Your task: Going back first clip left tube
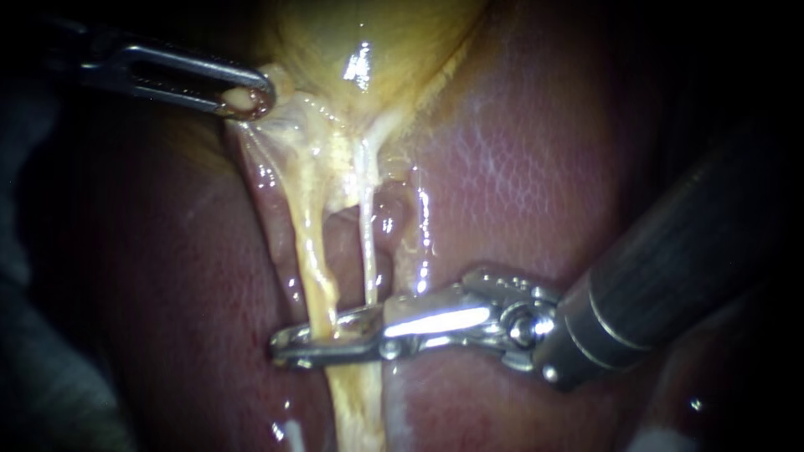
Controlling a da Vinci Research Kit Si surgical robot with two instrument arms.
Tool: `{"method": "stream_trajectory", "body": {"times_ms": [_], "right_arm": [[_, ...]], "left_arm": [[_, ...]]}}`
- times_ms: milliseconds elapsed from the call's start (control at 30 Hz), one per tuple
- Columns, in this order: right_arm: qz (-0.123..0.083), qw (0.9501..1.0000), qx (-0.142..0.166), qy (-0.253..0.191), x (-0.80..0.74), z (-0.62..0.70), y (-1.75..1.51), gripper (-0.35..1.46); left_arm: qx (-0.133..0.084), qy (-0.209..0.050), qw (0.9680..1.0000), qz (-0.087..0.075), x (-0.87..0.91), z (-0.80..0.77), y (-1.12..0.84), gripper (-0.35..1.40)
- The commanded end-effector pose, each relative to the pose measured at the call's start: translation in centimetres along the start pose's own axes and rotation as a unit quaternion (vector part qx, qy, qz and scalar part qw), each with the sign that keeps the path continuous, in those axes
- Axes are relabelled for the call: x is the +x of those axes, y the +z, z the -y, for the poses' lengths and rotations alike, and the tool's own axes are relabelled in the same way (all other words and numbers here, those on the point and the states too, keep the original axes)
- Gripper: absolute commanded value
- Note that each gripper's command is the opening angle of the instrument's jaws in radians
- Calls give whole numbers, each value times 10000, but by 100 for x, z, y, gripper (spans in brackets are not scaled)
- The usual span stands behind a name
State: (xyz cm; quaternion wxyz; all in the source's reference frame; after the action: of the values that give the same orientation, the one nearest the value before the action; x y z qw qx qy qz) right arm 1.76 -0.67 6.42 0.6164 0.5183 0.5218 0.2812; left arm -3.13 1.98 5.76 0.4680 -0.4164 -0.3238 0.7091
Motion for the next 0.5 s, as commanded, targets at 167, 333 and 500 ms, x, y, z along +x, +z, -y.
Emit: {"method": "stream_trajectory", "body": {"times_ms": [167,333,500], "right_arm": [[-314,9950,-438,-841,4,-5,4,27],[-273,9917,-687,-1048,7,-8,2,44],[-84,9828,-1074,-1502,12,-12,3,49]], "left_arm": [[-2,0,10000,2,0,0,0,-35],[-2,0,10000,2,0,0,-1,-35],[-3,0,10000,2,0,0,-1,-35]]}}
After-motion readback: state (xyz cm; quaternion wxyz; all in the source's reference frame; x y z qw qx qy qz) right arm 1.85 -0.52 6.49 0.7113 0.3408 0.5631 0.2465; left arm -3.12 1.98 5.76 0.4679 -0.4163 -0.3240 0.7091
